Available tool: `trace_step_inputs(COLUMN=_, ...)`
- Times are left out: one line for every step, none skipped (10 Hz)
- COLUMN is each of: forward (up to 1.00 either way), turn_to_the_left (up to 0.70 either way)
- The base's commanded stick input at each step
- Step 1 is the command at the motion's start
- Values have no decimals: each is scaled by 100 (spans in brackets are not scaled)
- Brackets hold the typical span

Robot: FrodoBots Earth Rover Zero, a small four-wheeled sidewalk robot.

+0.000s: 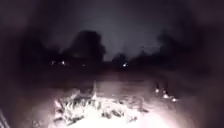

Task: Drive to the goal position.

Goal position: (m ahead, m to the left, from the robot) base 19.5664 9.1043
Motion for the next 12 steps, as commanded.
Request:
trace_step_inputs(forward=70, turn_to_the_left=0)
trace_step_inputs(forward=70, turn_to_the_left=0)
trace_step_inputs(forward=70, turn_to_the_left=0)
trace_step_inputs(forward=70, turn_to_the_left=0)
trace_step_inputs(forward=70, turn_to_the_left=0)
trace_step_inputs(forward=70, turn_to_the_left=0)
trace_step_inputs(forward=70, turn_to_the_left=0)
trace_step_inputs(forward=70, turn_to_the_left=0)
trace_step_inputs(forward=70, turn_to_the_left=0)
trace_step_inputs(forward=70, turn_to_the_left=0)
trace_step_inputs(forward=70, turn_to_the_left=0)
trace_step_inputs(forward=70, turn_to_the_left=0)
